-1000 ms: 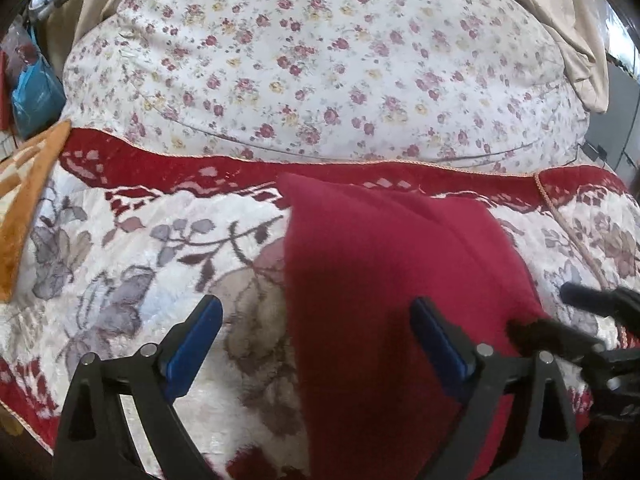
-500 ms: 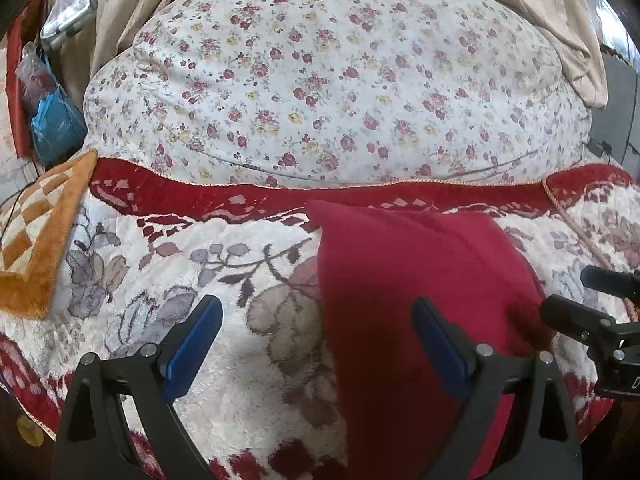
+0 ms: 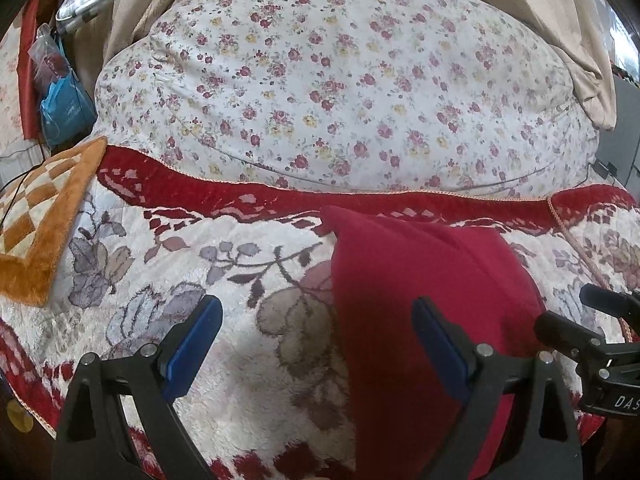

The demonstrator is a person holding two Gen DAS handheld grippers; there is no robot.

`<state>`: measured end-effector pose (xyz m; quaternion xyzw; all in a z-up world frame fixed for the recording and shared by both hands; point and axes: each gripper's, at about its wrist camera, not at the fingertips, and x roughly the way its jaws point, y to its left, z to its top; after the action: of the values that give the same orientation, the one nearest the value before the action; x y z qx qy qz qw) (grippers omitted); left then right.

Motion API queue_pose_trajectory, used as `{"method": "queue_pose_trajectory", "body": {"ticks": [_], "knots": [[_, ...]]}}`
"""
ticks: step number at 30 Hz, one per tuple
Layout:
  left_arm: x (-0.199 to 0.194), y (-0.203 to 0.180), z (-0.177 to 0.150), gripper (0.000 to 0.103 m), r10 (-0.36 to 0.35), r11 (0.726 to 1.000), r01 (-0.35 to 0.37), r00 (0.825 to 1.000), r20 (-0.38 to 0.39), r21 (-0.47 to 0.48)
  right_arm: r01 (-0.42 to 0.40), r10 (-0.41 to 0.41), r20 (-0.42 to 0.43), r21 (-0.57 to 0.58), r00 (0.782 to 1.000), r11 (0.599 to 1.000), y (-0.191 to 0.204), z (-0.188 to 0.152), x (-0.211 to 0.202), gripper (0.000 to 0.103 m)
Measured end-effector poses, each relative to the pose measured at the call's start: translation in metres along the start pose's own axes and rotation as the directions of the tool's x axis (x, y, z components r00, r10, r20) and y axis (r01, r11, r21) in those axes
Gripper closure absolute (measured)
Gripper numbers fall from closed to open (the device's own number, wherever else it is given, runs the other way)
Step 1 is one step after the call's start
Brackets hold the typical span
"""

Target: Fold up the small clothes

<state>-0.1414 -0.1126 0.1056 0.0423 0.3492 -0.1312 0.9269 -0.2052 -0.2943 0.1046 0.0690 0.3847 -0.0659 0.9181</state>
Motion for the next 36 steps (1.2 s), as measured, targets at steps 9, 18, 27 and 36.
{"method": "queue_pose_trajectory", "body": {"ticks": [9, 18, 27, 36], "knots": [[0.0, 0.001, 0.0, 0.009, -0.003, 1.0, 0.003, 1.0, 0.001, 0.0, -0.008, 0.008, -0.016, 0.019, 1.0, 1.0, -0.005, -0.002, 0.005, 0.009], [0.002, 0.002, 0.0, 0.009, -0.005, 1.0, 0.005, 1.0, -0.002, 0.003, 0.0, 0.001, -0.024, 0.037, 1.0, 0.999, -0.008, -0.004, 0.008, 0.009], [0.003, 0.004, 0.0, 0.009, -0.006, 1.0, 0.006, 1.0, -0.007, 0.002, 0.002, -0.001, -0.035, 0.028, 0.999, 1.0, -0.003, -0.003, 0.011, 0.009], [0.004, 0.002, 0.0, 0.009, -0.01, 1.0, 0.01, 1.0, -0.009, 0.003, 0.002, 0.0, -0.042, 0.038, 0.999, 0.999, -0.003, -0.003, 0.014, 0.008]]}}
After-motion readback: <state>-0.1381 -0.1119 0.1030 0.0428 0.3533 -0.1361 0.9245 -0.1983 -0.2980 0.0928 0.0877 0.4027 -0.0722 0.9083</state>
